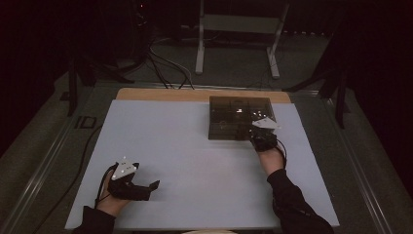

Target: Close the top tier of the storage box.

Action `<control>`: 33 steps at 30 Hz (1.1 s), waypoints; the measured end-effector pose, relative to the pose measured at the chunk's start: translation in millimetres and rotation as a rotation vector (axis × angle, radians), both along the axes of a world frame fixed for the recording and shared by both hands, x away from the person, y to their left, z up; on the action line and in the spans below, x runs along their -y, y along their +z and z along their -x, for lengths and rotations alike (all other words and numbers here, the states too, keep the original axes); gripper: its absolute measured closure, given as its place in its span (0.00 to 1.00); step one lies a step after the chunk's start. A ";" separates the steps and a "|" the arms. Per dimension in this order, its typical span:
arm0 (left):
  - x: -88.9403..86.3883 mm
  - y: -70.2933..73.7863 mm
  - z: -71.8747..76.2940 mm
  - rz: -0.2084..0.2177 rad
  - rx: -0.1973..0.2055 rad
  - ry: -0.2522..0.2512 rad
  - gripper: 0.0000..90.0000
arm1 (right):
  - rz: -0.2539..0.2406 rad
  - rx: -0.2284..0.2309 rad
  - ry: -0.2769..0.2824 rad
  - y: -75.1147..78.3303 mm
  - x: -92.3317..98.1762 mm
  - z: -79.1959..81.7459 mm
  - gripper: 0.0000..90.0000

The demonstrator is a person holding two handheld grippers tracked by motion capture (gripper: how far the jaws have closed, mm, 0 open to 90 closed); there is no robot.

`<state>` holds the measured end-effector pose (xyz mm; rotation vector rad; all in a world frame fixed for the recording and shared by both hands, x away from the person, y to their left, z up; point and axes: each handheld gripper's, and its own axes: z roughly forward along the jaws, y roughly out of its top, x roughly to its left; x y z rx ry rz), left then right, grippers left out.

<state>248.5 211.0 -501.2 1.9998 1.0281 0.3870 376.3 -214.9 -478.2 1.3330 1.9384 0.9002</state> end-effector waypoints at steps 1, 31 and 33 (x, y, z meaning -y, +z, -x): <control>0.0 -0.1 0.0 -0.001 -0.001 0.000 0.01 | -0.001 -0.001 0.000 -0.1 0.5 -1.1 1.00; 0.0 0.2 0.0 -0.002 0.002 -0.001 0.01 | 0.001 -0.005 -0.004 -0.6 5.0 3.8 1.00; -0.1 0.3 0.0 -0.003 0.003 -0.001 0.01 | -0.003 -0.008 -0.005 -0.5 5.2 5.6 1.00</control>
